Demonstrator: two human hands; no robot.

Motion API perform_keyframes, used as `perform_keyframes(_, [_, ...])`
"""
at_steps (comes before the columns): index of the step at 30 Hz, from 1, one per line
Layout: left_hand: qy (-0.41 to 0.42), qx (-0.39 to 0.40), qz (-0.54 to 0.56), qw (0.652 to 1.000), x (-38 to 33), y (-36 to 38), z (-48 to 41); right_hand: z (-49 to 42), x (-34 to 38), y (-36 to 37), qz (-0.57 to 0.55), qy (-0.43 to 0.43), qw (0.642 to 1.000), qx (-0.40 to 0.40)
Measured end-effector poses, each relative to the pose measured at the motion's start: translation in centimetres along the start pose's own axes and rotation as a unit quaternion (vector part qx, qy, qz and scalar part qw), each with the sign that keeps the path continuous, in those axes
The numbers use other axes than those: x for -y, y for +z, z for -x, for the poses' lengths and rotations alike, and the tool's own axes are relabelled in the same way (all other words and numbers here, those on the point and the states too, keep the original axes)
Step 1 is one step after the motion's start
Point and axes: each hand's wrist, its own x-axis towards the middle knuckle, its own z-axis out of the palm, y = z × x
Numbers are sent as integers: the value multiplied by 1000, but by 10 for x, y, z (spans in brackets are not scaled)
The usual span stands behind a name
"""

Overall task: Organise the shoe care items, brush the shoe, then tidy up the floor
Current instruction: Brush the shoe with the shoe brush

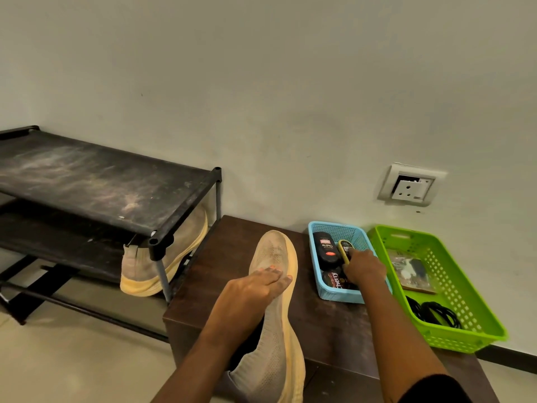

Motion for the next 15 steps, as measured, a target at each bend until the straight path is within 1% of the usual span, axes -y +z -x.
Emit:
perform_keyframes(4, [1,-1,4,1000,-1,0,0,-3,-2,-3,-4,2,1000,15])
perform_keyframes(8, [-3,0,5,1000,-1,2,-1,-4,-5,3,-14,8,1000,-3])
perform_keyframes(15, [-6,-3,4,1000,-3,6,-2,-7,-13,8,-127,23,992,-15])
